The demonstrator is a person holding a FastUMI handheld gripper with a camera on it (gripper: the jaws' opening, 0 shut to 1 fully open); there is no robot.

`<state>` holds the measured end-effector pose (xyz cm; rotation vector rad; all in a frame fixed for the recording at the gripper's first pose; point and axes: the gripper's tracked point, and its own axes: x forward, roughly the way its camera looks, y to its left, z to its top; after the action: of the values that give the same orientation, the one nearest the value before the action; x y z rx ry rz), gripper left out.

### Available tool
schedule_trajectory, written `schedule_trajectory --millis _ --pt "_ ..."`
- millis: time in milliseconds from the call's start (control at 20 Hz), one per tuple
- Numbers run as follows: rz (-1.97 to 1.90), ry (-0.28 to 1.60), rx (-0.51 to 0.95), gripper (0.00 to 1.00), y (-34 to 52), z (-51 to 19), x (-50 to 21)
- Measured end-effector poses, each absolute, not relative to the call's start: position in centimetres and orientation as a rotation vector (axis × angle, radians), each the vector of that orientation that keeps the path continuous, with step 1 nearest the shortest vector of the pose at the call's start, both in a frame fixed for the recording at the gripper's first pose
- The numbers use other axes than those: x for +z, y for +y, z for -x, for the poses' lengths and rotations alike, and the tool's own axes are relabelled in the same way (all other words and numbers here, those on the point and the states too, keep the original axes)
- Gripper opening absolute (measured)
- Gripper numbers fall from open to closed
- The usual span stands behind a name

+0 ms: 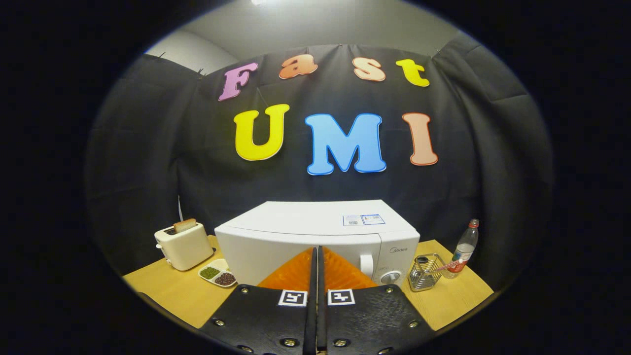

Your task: Open the microwave, put the food inside, and close the microwave door.

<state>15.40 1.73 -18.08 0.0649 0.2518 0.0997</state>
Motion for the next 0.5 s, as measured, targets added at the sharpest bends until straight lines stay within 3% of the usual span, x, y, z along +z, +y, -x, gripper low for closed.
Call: schedule_trajectory --millis 250,350,500 --pt "-0.076 0.224 0.075 0.01 1.8 -10.4 -15.4" --pt "-0.078 0.210 0.065 0.09 2.0 -8.3 -14.6" --pt "-0.067 0.181 0.053 0.88 2.2 -5.3 -13.7"
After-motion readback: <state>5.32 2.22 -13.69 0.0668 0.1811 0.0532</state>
